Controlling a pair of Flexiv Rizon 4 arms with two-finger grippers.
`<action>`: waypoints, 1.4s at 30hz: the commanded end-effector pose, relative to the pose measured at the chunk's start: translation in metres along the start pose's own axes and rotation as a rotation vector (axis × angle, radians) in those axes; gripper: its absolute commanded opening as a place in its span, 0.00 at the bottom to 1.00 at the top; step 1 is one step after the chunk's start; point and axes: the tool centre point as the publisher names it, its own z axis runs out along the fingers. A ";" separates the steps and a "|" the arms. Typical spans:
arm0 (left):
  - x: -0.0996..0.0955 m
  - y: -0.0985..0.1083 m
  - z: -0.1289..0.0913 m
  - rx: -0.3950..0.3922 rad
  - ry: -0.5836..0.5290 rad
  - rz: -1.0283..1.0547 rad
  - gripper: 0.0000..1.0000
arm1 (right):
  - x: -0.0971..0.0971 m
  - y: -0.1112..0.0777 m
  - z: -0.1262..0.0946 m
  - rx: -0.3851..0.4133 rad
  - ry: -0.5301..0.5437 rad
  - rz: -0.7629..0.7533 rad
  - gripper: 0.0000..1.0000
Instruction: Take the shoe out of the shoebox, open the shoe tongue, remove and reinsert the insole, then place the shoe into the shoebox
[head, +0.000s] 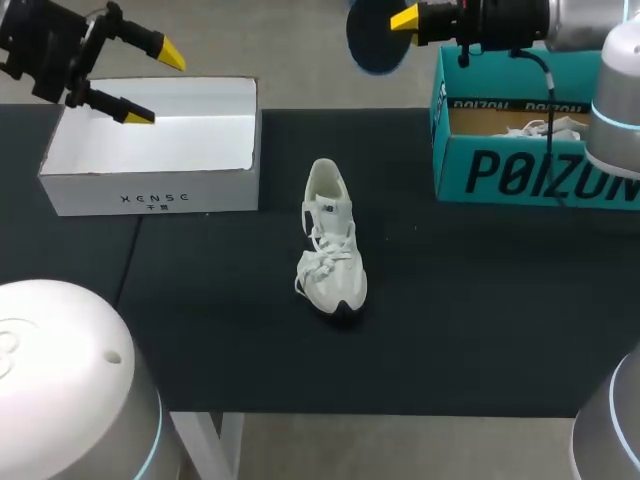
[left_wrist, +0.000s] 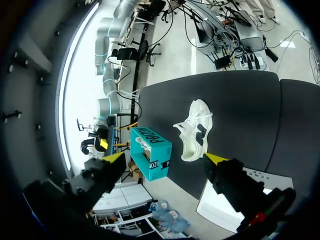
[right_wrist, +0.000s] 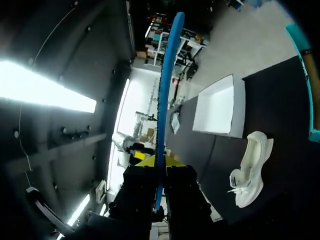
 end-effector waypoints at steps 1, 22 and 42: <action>0.000 -0.002 0.001 -0.008 0.002 0.001 1.00 | -0.005 0.000 0.010 0.001 0.041 -0.198 0.00; 0.000 -0.002 0.001 -0.008 0.002 0.001 1.00 | -0.055 0.011 0.050 0.053 -0.196 -0.508 0.00; 0.000 -0.002 0.001 -0.008 0.002 0.001 1.00 | -0.149 -0.016 0.091 0.082 -0.188 -0.473 0.00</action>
